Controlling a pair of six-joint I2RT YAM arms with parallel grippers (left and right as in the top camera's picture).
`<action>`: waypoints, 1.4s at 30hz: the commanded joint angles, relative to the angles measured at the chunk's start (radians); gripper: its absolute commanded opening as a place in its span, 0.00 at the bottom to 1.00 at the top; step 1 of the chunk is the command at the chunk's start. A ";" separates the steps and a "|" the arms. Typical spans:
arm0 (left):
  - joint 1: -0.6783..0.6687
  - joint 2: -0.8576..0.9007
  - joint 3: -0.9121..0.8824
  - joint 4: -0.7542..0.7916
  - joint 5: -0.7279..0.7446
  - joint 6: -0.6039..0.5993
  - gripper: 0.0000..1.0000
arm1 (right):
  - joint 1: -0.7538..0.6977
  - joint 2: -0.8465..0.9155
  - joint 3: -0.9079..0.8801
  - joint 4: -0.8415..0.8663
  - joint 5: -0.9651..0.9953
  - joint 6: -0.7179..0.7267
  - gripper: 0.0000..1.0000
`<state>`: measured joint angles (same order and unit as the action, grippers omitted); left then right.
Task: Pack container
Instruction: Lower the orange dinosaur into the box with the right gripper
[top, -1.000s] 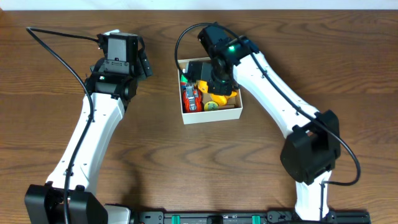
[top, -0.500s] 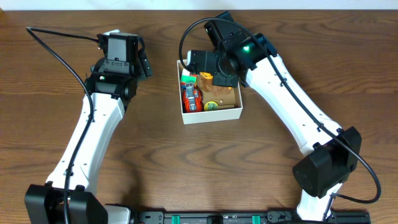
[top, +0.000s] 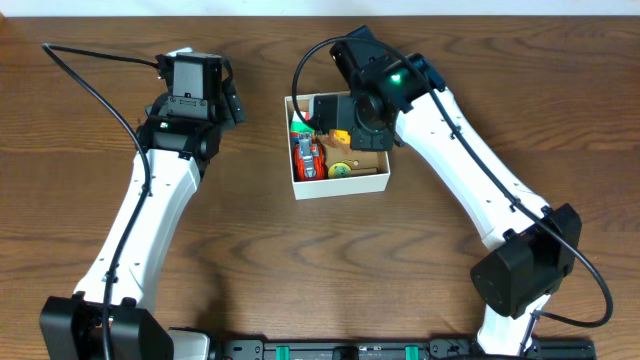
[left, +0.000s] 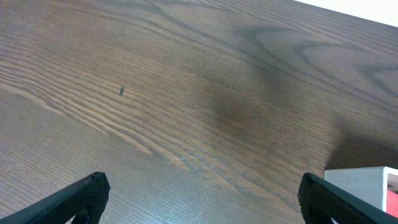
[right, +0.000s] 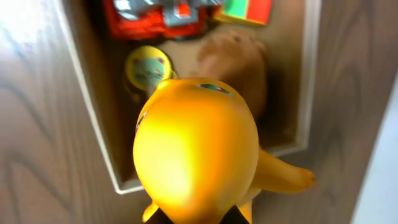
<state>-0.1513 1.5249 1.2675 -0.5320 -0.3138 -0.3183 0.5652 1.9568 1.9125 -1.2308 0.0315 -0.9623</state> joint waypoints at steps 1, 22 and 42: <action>0.006 -0.004 0.015 -0.003 -0.002 -0.005 0.98 | 0.012 -0.021 0.005 -0.011 -0.139 -0.013 0.01; 0.006 -0.004 0.015 -0.003 -0.002 -0.005 0.98 | 0.012 0.046 0.003 -0.047 -0.090 -0.010 0.01; 0.006 -0.004 0.015 -0.002 -0.002 -0.005 0.98 | 0.012 0.043 0.141 0.018 0.174 0.025 0.01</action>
<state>-0.1513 1.5249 1.2675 -0.5316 -0.3134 -0.3183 0.5709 1.9984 2.0312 -1.1862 0.1333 -0.8955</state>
